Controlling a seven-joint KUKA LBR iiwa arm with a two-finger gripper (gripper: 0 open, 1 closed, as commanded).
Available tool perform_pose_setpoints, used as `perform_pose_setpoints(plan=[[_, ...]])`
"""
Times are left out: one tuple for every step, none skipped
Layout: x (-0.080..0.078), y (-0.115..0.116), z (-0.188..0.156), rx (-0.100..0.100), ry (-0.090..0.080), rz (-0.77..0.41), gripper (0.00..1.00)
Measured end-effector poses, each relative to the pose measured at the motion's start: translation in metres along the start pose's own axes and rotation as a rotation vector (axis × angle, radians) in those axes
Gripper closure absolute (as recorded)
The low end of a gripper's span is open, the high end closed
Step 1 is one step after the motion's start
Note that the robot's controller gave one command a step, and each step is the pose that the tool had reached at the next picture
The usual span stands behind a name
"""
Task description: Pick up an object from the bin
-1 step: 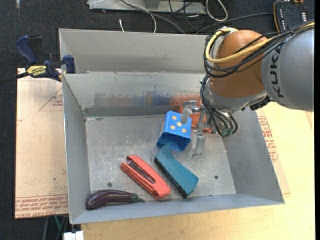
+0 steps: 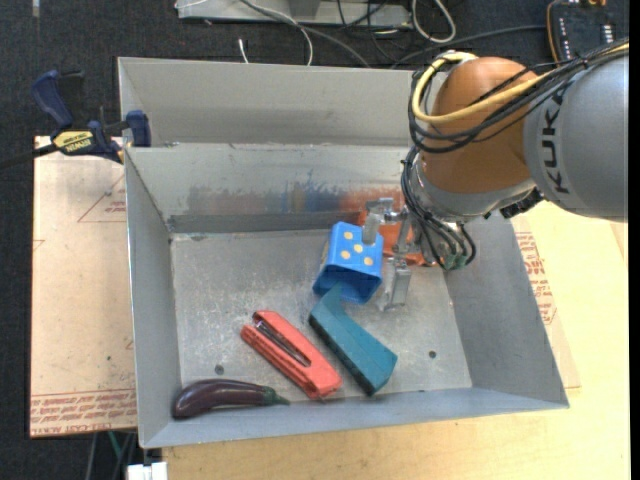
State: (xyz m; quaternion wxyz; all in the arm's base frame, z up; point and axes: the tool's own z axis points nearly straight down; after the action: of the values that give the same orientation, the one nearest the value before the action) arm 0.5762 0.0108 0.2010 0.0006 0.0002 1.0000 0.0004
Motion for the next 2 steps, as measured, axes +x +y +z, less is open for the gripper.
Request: perform_pose_setpoints(plan=[[-0.014, -0.019, 0.058, -0.001, 0.002, 0.065, 0.00], [-0.025, -0.008, 0.060, 0.000, -0.006, 0.064, 0.00]])
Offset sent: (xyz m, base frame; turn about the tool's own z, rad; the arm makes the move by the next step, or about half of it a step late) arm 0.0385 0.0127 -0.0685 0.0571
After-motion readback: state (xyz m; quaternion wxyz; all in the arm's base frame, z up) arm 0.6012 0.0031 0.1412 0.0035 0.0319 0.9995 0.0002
